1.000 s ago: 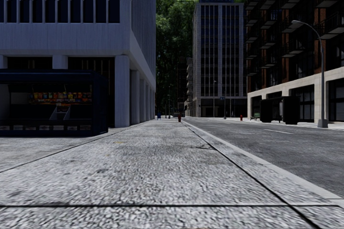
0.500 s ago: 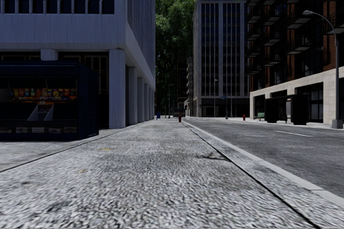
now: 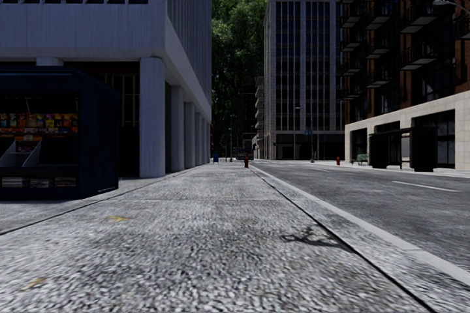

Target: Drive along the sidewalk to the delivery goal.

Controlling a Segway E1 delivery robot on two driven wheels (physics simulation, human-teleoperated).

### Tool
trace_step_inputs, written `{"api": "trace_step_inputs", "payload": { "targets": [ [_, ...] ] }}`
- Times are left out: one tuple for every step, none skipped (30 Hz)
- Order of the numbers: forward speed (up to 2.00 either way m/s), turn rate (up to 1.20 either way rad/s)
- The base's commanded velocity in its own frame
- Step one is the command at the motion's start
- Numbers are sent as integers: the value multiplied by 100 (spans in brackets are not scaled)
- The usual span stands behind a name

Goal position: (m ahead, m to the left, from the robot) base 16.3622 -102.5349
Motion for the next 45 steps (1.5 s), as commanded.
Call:
{"api": "trace_step_inputs", "payload": {
  "targets": [
    [200, 0],
    [200, 0],
    [200, 0],
    [200, 0],
    [200, 0],
    [200, 0],
    [200, 0],
    [200, 0],
    [200, 0],
    [200, 0],
    [200, 0],
    [200, 0],
    [200, 0],
    [200, 0],
    [200, 0],
    [200, 0],
    [200, 0],
    [200, 0],
    [200, 0],
    [200, 0],
    [200, 0],
    [200, 0],
    [200, 0],
    [200, 0],
    [200, 0],
    [200, 0],
    [200, 0],
    [200, 0],
    [200, 0],
    [200, 0],
    [200, 4],
    [200, 5],
    [200, 5],
    [200, 5],
    [200, 0],
    [200, 0],
    [200, 0],
    [200, 0],
    [200, 0],
    [200, 0],
    [200, 0],
    [200, 0],
    [200, 0],
    [200, 0],
    [200, 0]
  ]
}}
